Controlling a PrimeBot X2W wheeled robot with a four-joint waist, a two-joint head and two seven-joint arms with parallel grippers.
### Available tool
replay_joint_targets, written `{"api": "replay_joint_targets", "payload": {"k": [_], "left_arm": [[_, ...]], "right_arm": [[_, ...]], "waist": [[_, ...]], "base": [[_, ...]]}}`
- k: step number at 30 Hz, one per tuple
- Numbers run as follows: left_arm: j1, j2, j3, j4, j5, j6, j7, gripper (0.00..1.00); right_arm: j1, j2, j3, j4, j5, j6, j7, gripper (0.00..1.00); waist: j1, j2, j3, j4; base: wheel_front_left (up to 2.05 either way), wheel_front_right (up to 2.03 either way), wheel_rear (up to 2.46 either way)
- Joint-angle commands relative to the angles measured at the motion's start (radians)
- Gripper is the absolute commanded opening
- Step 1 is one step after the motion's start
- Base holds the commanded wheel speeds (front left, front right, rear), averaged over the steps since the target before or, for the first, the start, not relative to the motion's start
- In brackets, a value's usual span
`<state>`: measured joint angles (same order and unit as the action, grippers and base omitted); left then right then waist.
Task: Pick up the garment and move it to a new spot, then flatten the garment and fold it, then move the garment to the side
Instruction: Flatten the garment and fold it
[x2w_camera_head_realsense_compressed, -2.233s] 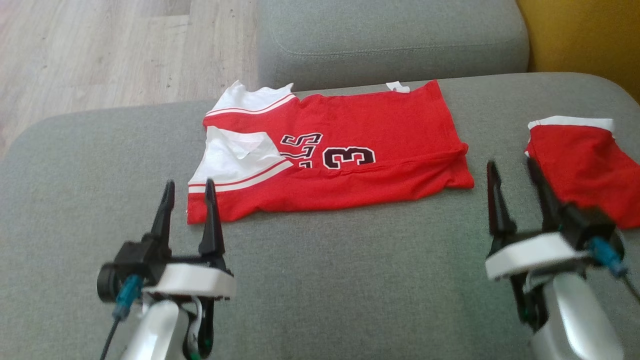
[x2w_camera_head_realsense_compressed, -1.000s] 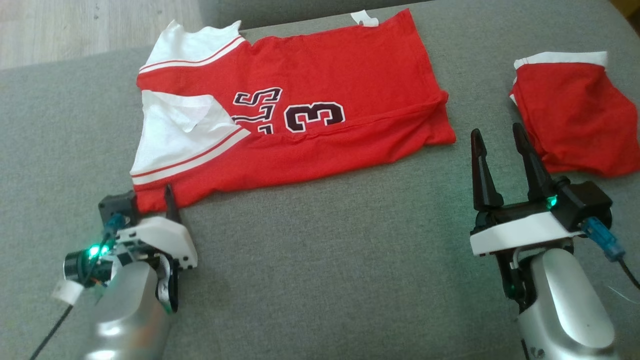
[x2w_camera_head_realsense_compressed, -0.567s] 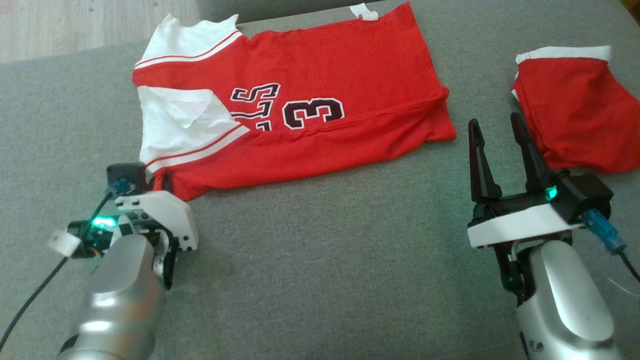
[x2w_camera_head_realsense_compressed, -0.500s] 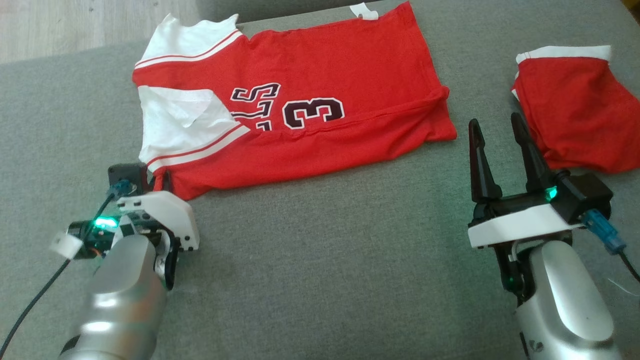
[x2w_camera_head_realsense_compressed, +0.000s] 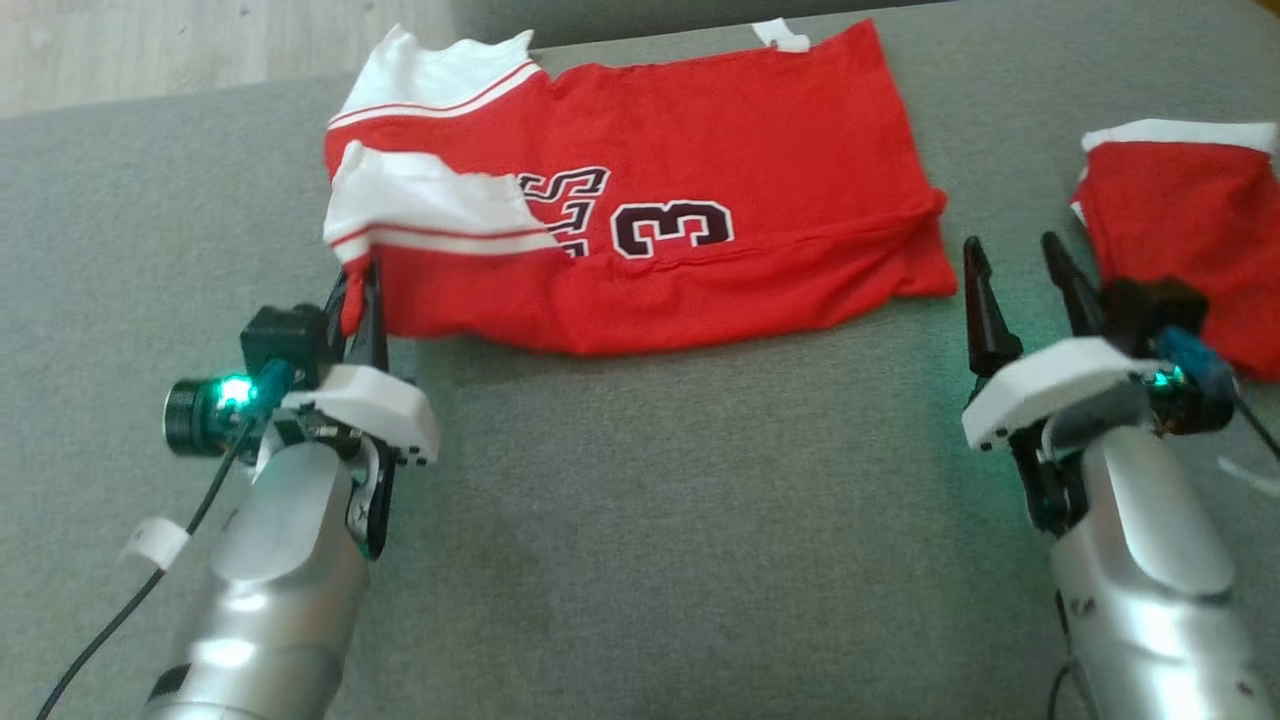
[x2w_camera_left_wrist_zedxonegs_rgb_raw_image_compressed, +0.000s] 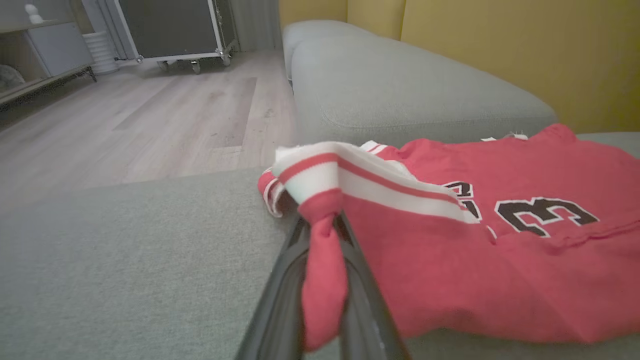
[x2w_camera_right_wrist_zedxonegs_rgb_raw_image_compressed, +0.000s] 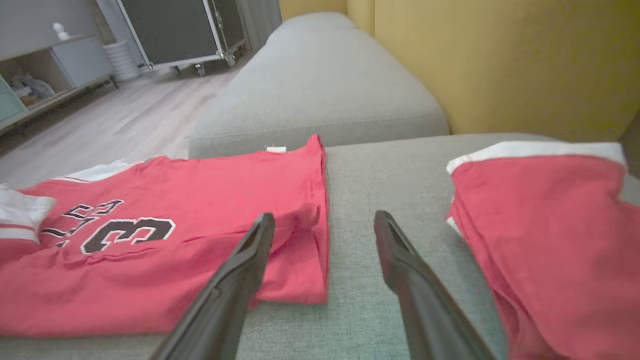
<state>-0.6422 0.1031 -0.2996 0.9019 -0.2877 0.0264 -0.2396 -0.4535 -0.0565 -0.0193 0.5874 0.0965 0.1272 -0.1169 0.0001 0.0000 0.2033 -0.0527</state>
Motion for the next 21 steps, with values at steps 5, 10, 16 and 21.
{"api": "replay_joint_targets", "payload": {"k": [5, 10, 16, 21], "left_arm": [[-0.026, 0.016, 0.004, -0.108, 0.024, 0.004, -0.02, 0.0], [-0.02, 0.004, -0.011, -0.155, 0.031, 0.001, -0.021, 0.0], [-0.012, -0.002, -0.02, -0.186, 0.034, -0.001, -0.022, 0.0], [-0.004, 0.0, -0.021, -0.175, 0.033, 0.002, -0.022, 0.0]], "right_arm": [[-0.146, 0.006, -0.037, 0.171, 0.019, 0.003, 0.101, 1.0], [-0.242, 0.006, -0.084, 0.353, 0.04, 0.003, 0.152, 1.0], [-0.321, 0.006, -0.089, 0.521, -0.023, 0.003, 0.191, 1.0], [-0.35, 0.006, -0.091, 0.586, -0.104, 0.003, 0.172, 0.0]], "waist": [[-0.0001, 0.0, 0.011, 0.037], [-0.0001, 0.0, 0.024, 0.069], [-0.0001, 0.0, 0.037, 0.094], [-0.0001, 0.0, 0.03, 0.102]], "base": [[0.0, 0.0, 0.0], [0.0, 0.0, 0.0], [0.0, 0.0, 0.0], [0.0, 0.0, 0.0]]}}
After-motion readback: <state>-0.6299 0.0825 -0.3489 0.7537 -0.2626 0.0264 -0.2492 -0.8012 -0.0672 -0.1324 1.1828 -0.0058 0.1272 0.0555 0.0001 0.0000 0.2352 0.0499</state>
